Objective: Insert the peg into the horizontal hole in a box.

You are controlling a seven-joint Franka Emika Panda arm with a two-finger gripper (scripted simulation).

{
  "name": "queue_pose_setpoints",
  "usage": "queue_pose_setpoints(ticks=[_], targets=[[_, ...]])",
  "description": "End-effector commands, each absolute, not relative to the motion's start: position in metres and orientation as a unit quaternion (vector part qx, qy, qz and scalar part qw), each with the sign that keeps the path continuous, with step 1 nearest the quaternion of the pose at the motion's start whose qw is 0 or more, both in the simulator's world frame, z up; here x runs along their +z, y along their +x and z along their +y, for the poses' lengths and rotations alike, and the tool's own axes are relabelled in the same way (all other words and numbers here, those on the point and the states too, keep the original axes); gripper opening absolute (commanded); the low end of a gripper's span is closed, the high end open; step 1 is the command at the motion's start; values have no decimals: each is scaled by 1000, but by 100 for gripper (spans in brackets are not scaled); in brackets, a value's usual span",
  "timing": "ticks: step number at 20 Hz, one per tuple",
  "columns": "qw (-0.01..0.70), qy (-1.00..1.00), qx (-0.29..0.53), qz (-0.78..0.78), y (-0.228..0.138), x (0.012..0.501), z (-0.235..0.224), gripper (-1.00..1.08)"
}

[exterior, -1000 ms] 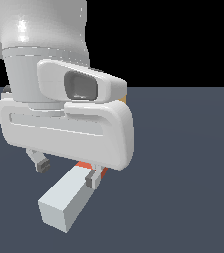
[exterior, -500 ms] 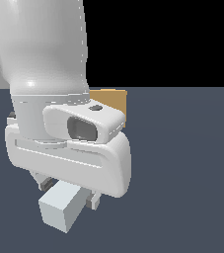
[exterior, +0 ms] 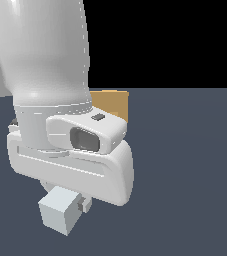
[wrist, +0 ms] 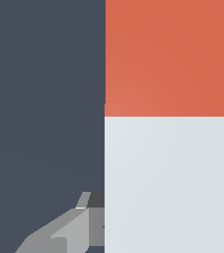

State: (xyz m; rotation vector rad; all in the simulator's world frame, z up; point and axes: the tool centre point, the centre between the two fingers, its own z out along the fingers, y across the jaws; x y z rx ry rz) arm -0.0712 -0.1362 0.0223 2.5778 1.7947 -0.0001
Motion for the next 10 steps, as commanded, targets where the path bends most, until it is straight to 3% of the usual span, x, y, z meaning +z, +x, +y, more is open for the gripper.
queue_pose_setpoints(ticks=[1,10], targets=[[0,821,0,571,-71,22,-136,-100],[0,814,0,580,-65,24,-130,-100]])
